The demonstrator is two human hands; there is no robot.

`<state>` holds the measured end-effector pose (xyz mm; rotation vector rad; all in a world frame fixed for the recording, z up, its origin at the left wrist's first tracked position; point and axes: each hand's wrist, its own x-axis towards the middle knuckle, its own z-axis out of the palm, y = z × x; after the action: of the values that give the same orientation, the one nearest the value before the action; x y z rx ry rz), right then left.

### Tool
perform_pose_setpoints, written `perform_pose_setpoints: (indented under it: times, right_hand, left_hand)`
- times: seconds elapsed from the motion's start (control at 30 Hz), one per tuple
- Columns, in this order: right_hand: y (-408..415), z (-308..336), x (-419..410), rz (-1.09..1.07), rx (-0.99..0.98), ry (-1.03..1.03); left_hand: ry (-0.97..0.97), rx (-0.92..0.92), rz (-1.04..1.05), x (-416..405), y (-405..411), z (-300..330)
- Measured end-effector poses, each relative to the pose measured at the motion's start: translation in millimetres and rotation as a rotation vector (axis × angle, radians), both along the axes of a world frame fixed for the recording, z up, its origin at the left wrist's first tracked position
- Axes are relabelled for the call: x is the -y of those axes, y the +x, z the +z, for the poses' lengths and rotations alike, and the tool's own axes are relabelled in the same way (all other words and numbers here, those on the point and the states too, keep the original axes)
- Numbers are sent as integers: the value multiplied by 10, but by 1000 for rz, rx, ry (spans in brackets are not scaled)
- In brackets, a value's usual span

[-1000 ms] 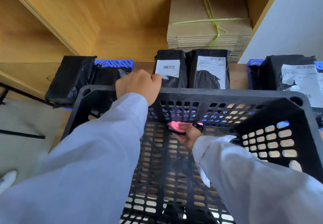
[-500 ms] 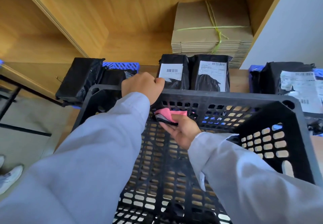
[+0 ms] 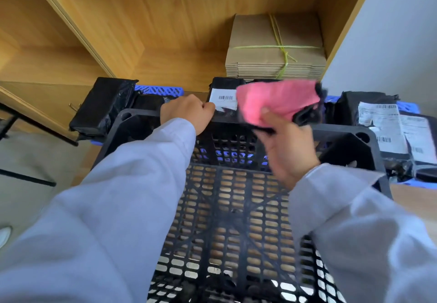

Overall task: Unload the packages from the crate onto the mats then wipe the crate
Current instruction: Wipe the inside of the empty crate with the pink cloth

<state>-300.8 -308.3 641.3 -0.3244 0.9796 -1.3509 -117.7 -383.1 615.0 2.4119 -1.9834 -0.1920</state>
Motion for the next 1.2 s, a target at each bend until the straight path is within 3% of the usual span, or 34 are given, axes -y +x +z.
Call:
perform_pose_setpoints:
  times: [0.1,0.23,0.33,0.47,0.53,0.63,0.7,0.9,1.2]
  right_hand:
    - [-288,138,-42,44,-66,-22]
    - [-312,-229,-535,208,-264,227]
    - [-237,-606,-646,241,-216,464]
    - [-39,-1171,-400,270,-74,663]
    - [17,-1408,-285,299,-85,656]
    - [-29,-1734,-130,257,-88,641]
    - [-72,-1907,-53,247,-77,656]
    - [-88,-2115,47,252,-16,619]
    - [-55,-2033,12,185,-86,614]
  left_hand:
    - [14,-2,-2,12,-21,40]
    - [96,18,-1,62,-23,79]
    - [177,-12,35,111,-54,125]
    - [151,-243,75,187,-296,187]
    - [90,-276,86,170,-482,116]
    - [17,-65,87,123,-606,-22]
    - [20,-18,85,126,-614,-33]
    - [4,1,60,124,-627,-56]
    - [-7,-33,82,93,-627,-39]
